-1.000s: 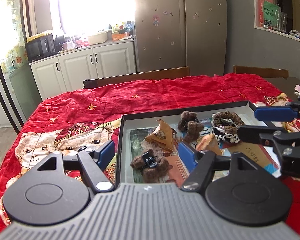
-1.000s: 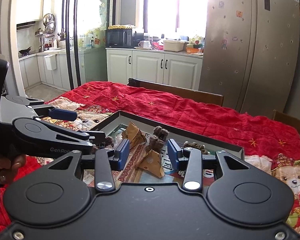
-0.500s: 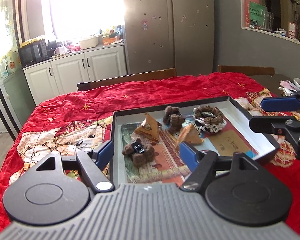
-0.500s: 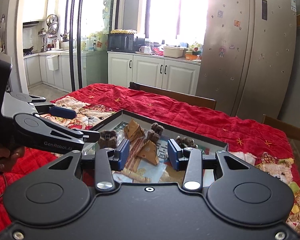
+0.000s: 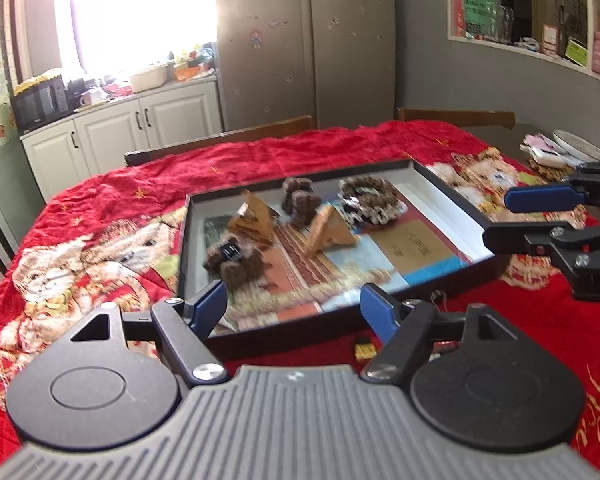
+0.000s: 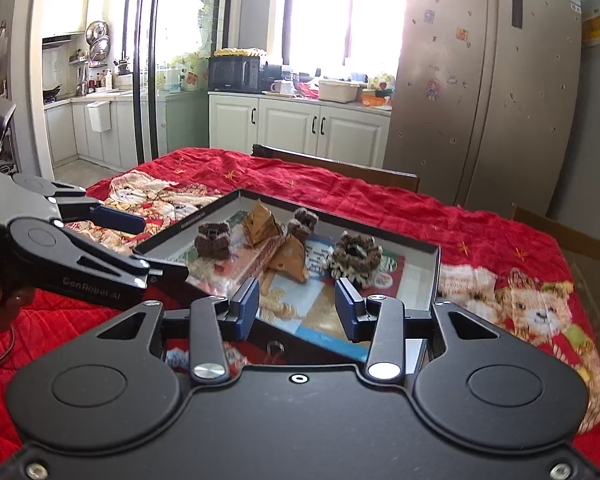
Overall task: Organize objects
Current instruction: 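Move the left tool to the blue crochet scrunchie while the right tool approaches the red lighter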
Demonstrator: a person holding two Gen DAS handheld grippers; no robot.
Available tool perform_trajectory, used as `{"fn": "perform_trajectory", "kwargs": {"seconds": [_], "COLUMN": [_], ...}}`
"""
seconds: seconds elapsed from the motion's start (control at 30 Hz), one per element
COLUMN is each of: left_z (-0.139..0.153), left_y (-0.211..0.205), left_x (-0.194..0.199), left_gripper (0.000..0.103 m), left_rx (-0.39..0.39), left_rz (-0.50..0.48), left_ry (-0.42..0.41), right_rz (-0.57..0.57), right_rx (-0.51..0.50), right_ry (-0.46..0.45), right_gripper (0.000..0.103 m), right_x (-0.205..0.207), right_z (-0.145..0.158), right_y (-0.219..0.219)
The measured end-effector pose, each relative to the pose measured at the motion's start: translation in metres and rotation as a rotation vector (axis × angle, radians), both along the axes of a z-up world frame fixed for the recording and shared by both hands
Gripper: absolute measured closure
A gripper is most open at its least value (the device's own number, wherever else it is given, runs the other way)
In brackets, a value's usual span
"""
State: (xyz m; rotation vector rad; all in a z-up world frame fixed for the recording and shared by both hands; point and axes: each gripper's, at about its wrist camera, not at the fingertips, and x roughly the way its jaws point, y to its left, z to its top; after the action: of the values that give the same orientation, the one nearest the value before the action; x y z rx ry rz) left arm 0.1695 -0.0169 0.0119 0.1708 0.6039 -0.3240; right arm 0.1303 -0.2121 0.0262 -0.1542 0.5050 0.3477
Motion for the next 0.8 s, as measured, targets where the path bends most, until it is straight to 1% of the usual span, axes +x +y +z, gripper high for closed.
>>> {"fn": "perform_trajectory", "kwargs": {"seconds": [0.3, 0.47, 0.53, 0.63, 0.67, 0.7, 0.73, 0.77, 0.8], "left_z": [-0.037, -0.045, -0.047, -0.052, -0.054, -0.055, -0.057, -0.059, -0.060], "left_y": [-0.012, -0.016, -0.017, -0.018, -0.018, -0.018, -0.018, -0.018, -0.018], "left_x": [-0.002, -0.006, -0.007, -0.008, -0.008, -0.008, -0.007, -0.006, -0.006], "left_gripper": [0.020, 0.020, 0.023, 0.029, 0.033, 0.039, 0.042, 0.050, 0.054], "left_rx": [0.018, 0.018, 0.021, 0.024, 0.024, 0.023, 0.024, 0.022, 0.017], "left_rz": [-0.062, -0.099, -0.109, -0.129, -0.135, -0.138, -0.140, -0.142, -0.145], "left_ry": [0.085, 0.109, 0.116, 0.138, 0.147, 0.155, 0.165, 0.175, 0.184], "right_rz": [0.023, 0.045, 0.062, 0.104, 0.120, 0.136, 0.152, 0.167, 0.178], "right_rx": [0.011, 0.014, 0.011, 0.002, -0.003, -0.007, -0.011, -0.017, -0.023], "right_ry": [0.044, 0.054, 0.054, 0.052, 0.053, 0.057, 0.064, 0.071, 0.075], "right_gripper": [0.063, 0.063, 0.063, 0.065, 0.066, 0.066, 0.067, 0.069, 0.069], "right_x": [-0.005, -0.005, -0.005, -0.005, -0.005, -0.004, -0.002, -0.001, 0.001], "right_z": [-0.027, -0.035, -0.036, -0.040, -0.041, -0.043, -0.044, -0.046, -0.048], "right_y": [0.000, 0.001, 0.003, 0.009, 0.011, 0.014, 0.017, 0.020, 0.023]}}
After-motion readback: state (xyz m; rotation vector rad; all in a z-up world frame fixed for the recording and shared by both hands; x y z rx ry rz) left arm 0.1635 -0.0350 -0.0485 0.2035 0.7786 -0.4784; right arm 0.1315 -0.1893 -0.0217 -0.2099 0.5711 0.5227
